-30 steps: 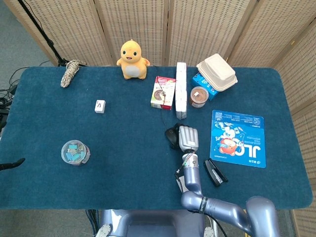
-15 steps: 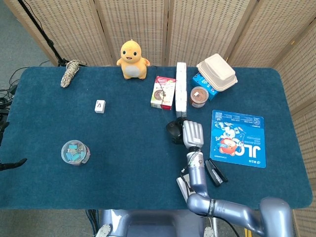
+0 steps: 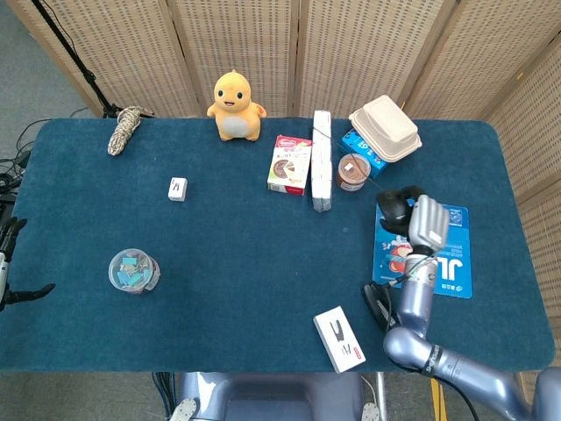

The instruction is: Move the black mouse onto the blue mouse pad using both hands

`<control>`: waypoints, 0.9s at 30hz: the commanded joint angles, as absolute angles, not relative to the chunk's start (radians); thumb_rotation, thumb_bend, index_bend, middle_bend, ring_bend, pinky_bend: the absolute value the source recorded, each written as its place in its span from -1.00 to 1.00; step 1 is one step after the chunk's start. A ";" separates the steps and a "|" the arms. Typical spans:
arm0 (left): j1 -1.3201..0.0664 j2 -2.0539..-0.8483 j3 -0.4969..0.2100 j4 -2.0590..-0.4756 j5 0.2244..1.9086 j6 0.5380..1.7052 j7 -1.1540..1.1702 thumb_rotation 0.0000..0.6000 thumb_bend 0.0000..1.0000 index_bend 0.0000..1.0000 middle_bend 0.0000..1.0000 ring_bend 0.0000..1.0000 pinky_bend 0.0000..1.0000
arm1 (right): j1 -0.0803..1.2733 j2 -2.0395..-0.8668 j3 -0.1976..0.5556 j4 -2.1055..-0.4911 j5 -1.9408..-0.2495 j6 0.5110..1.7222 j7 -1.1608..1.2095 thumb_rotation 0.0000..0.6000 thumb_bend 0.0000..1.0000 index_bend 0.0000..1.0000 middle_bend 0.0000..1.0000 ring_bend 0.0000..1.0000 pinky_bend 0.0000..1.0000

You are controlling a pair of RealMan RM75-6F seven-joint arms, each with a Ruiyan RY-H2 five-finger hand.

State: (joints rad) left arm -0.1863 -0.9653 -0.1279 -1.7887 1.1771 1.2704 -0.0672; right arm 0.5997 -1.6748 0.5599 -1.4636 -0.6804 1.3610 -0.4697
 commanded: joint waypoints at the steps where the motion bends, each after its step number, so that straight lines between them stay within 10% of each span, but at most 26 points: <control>1: -0.188 -0.962 -0.126 -1.792 1.188 1.268 -0.070 1.00 -1.00 -1.00 -1.00 -1.00 -1.00 | 0.572 -1.669 0.585 -1.397 -0.588 1.329 -0.449 1.00 0.26 0.06 0.03 -0.01 0.22; 27: -0.170 -0.902 -0.107 -1.760 1.296 1.246 -0.273 1.00 -1.00 -1.00 -1.00 -1.00 -1.00 | 0.537 -1.854 0.561 -1.200 -0.539 1.461 -0.370 1.00 0.35 0.06 0.04 0.00 0.22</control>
